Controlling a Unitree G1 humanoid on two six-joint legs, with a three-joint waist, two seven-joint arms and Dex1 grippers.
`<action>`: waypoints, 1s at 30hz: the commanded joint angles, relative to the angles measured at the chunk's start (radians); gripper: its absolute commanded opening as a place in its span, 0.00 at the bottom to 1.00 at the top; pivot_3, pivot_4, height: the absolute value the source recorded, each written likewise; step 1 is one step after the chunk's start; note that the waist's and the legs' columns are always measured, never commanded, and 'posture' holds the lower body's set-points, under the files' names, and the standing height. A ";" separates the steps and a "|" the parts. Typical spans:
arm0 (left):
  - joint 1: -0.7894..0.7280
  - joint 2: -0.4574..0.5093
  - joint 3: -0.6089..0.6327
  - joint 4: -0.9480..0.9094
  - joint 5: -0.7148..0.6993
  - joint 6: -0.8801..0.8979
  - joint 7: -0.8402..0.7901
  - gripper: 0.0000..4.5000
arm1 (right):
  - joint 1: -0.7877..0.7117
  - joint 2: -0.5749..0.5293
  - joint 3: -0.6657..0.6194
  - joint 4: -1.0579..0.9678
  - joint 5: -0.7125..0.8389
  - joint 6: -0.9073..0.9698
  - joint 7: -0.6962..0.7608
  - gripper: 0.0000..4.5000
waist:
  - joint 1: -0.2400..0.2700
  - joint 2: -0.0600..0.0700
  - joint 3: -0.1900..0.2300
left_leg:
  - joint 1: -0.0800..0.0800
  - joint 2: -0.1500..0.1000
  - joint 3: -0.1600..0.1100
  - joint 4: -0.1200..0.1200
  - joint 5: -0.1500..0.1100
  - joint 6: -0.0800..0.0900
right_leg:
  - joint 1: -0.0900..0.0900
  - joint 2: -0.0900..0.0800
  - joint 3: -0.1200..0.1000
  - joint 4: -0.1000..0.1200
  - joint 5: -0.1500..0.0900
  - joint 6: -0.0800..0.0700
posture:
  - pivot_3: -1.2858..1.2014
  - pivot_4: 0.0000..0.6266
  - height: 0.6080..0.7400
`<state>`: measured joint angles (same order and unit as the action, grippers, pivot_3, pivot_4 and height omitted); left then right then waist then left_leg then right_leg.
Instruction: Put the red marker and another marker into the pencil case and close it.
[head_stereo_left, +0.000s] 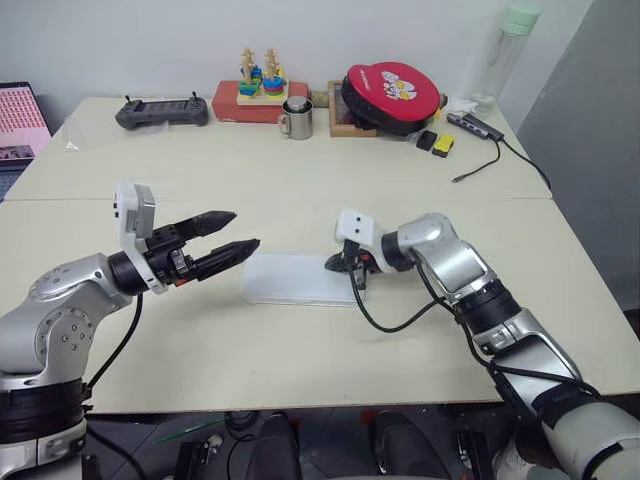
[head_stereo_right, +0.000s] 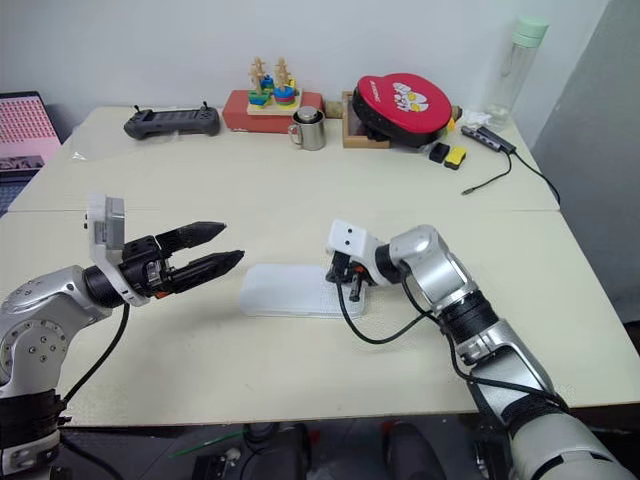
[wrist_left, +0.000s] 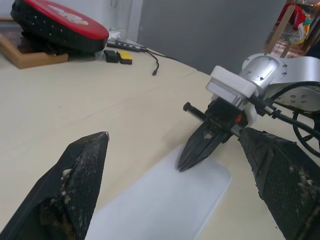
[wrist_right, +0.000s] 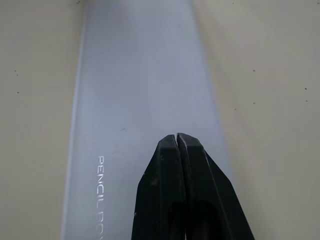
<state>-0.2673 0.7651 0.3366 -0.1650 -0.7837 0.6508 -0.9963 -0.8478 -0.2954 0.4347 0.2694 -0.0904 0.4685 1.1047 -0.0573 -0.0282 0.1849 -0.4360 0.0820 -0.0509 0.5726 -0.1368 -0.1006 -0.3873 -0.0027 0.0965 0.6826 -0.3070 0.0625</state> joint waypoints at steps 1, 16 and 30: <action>-0.012 0.016 0.003 -0.011 0.008 -0.019 -0.008 1.00 | 0.083 0.008 0.090 -0.008 -0.048 0.021 -0.027 0.01 | 0.000 0.000 -0.001 | 0.001 0.000 0.000 0.000 0.000 0.000 | 0.001 0.000 0.000 0.000 0.000 0.000 | 0.52 0.24 1.00; -0.066 -0.023 -0.007 0.237 0.287 -0.127 0.293 1.00 | 0.230 -0.010 -0.409 -0.304 0.274 0.179 -0.195 0.39 | 0.009 -0.004 -0.004 | -0.001 0.000 0.000 0.001 0.000 0.000 | 0.001 0.000 0.000 -0.001 0.001 0.000 | 0.52 0.24 1.00; -0.010 0.026 0.039 0.281 0.319 -0.151 0.270 1.00 | 0.432 -0.106 -0.608 -0.419 0.393 0.228 -0.387 0.99 | 0.006 -0.003 -0.004 | 0.000 0.000 0.001 0.001 -0.001 -0.002 | 0.000 0.000 0.002 -0.001 0.000 0.002 | 0.52 0.24 1.00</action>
<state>-0.2570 0.7651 0.3596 0.1483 -0.4551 0.4994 -0.7139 -0.4004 -0.3923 -0.1537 -0.0934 0.2750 0.7088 0.7334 -0.0515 -0.0314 0.1810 -0.4356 0.0820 -0.0495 0.5734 -0.1378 -0.1022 -0.3873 -0.0030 0.0986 0.6820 -0.3068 0.0652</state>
